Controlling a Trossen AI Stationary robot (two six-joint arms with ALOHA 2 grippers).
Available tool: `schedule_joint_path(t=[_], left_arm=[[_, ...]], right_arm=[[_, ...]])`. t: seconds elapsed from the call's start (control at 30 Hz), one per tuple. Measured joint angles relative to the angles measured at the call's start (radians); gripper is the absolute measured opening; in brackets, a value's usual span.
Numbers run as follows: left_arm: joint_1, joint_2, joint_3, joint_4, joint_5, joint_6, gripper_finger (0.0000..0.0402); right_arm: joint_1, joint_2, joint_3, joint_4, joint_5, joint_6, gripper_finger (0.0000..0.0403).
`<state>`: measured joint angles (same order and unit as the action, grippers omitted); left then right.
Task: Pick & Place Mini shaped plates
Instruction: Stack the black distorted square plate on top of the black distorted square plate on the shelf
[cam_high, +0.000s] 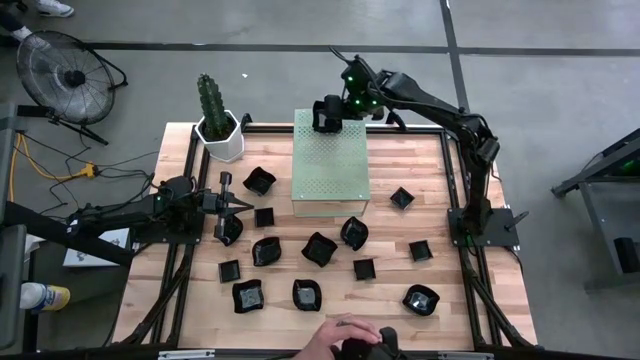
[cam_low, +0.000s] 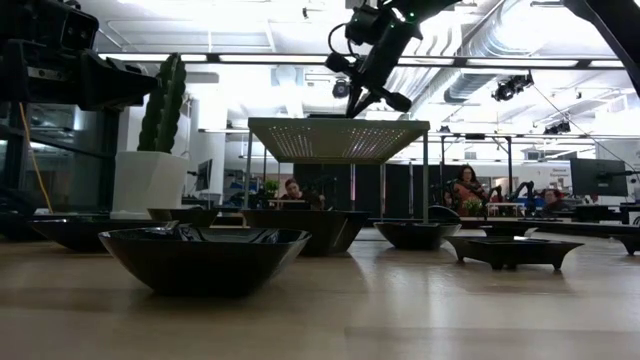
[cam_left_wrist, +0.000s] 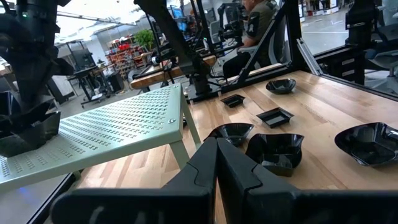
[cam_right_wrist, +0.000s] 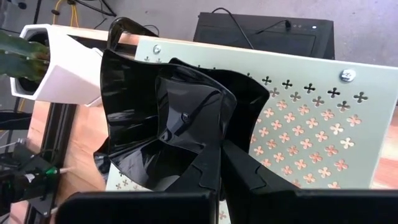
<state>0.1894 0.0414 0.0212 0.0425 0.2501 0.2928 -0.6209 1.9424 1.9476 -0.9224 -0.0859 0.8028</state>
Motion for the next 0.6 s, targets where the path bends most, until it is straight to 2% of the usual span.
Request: schedule_joint_path(t=[0.6], left_arm=[[0.0,0.0,0.0,0.0,0.0,0.0,0.0003]], right_arm=[[-0.002,0.023,0.0,0.009,-0.027,-0.03,0.0001]])
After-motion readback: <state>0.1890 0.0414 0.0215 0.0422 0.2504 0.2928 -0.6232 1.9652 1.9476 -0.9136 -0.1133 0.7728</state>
